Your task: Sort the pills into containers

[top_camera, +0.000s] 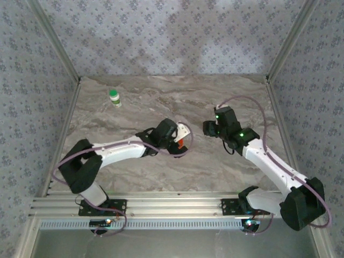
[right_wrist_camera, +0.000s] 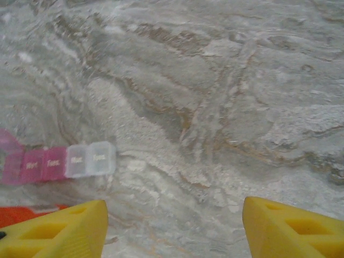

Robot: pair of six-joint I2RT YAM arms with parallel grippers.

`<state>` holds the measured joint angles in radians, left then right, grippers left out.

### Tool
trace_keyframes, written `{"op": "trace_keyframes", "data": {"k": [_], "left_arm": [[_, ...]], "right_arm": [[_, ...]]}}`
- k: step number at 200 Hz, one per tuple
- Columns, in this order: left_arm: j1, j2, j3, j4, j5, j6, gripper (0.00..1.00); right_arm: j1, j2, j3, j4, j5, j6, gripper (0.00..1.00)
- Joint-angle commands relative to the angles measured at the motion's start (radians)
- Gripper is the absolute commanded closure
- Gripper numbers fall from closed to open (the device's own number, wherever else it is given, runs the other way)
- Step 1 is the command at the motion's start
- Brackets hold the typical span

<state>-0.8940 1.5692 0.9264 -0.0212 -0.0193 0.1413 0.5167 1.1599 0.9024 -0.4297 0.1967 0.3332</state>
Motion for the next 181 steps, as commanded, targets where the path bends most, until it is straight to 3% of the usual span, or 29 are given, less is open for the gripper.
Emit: {"op": "trace_keyframes", "data": {"k": [1,34,69,99,128,181], "left_arm": [[0.049,-0.196,-0.109,0.142,-0.01,-0.037,0.01],[0.077,-0.496,-0.388,0.381,-0.06,-0.036,0.01],[0.089,-0.673,-0.519,0.356,-0.258,-0.085,0.0],[0.149,-0.784,-0.601,0.36,-0.417,-0.232,0.0],[0.228,-0.871,-0.657,0.357,-0.362,-0.312,0.0],[0.262,-0.88,-0.707,0.401,-0.364,-0.379,0.0]], "right_arm": [[0.065,0.036,0.087,-0.053,0.032,-0.059,0.31],[0.188,0.149,0.196,-0.106,-0.007,-0.114,0.29],[0.287,0.306,0.281,-0.145,-0.024,-0.131,0.25],[0.326,0.446,0.399,-0.206,-0.055,-0.145,0.22],[0.33,0.545,0.447,-0.251,-0.078,-0.136,0.23],[0.332,0.611,0.467,-0.303,-0.102,-0.121,0.27]]}}
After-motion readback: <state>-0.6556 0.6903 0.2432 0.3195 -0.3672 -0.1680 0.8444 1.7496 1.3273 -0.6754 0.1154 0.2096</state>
